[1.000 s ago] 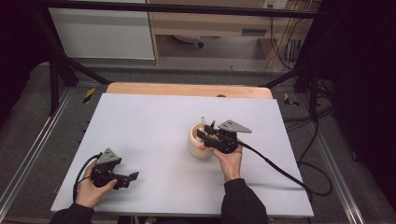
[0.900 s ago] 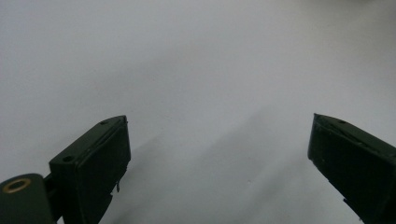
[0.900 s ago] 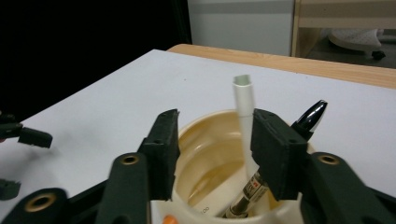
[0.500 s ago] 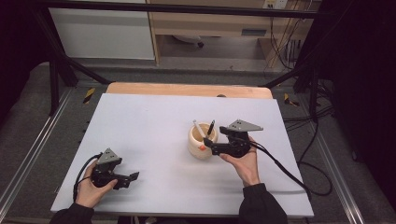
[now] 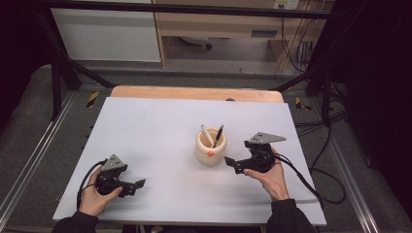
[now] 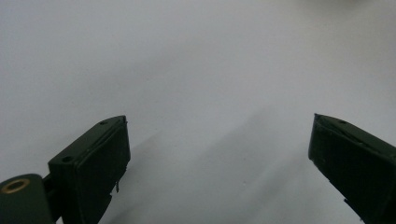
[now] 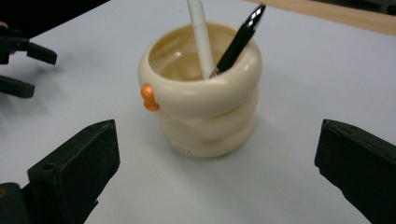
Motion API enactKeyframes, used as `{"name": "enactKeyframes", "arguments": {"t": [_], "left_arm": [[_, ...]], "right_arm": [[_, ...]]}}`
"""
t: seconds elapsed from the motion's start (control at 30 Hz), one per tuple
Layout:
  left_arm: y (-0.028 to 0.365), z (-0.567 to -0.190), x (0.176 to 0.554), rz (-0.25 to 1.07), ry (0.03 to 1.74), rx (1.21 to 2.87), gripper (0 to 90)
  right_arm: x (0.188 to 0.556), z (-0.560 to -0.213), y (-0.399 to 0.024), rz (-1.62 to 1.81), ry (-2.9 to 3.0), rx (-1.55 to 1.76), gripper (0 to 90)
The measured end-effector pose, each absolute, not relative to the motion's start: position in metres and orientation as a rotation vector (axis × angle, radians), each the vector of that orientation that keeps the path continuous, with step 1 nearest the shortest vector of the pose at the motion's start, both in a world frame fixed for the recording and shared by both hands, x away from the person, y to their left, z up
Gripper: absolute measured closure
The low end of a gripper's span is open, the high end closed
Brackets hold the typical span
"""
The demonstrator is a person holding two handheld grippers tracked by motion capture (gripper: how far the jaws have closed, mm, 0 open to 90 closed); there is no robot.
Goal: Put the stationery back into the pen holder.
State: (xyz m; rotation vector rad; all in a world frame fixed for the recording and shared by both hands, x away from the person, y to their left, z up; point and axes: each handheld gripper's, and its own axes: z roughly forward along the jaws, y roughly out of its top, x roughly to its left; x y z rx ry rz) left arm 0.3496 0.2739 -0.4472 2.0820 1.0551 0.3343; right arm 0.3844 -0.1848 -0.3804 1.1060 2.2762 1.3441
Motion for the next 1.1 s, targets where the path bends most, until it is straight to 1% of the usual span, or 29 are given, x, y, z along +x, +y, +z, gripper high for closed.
{"name": "enactKeyframes", "arguments": {"t": [0.53, 0.87, 1.1], "left_arm": [[0.273, -0.448, 0.350, 0.338, 1.038, 2.089, 5.5], [0.273, -0.449, 0.350, 0.341, 1.032, 2.102, 5.4], [0.273, -0.449, 0.349, 0.342, 1.029, 2.103, 5.4]], "right_arm": [[0.374, -0.435, -0.229, 1.232, 2.357, 1.178, 0.7], [0.365, -0.446, -0.255, 1.253, 2.350, 1.179, 0.7], [0.360, -0.449, -0.259, 1.256, 2.369, 1.161, 0.7]]}}
